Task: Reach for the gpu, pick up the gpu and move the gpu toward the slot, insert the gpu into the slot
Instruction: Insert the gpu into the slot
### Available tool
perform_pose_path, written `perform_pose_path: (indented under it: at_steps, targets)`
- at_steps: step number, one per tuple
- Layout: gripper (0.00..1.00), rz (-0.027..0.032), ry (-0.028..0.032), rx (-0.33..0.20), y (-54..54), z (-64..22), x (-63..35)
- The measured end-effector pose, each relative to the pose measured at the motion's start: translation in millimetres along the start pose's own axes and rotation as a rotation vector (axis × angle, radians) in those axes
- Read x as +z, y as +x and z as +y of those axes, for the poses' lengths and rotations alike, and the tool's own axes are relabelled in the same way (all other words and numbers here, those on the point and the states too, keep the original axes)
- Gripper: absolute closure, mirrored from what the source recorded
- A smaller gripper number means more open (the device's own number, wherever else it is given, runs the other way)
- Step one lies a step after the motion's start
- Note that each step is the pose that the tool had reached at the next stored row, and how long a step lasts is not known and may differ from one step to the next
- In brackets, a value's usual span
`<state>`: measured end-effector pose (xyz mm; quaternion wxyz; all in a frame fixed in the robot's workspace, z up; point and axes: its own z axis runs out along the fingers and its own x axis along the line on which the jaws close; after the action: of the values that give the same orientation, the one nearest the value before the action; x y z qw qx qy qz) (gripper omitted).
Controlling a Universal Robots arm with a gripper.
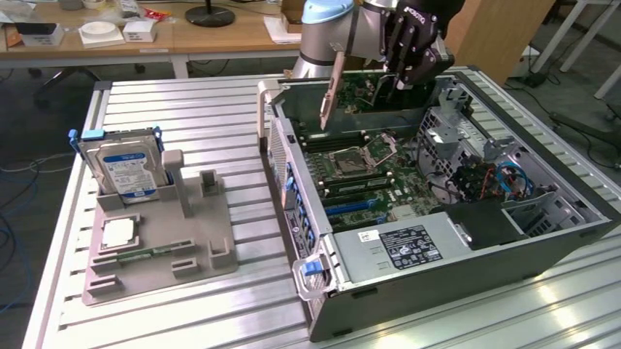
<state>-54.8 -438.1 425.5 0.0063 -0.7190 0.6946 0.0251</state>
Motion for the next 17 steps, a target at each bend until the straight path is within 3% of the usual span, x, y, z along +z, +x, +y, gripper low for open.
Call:
perform_pose_path:
  at_steps: [2,5,13,17]
  targets:
    - [0.73,0.0034,0.0017,0.000,0.0,0.0,0.0]
    - [0.73,0.0126,0.0129,0.000,0.0,0.1,-0.1]
    - [0.73,0.0299,0.0580,-0.001,0.0,0.1,0.0]
    - [0.73,0.0308,0.0635,0.017,-0.4,0.3,0.3]
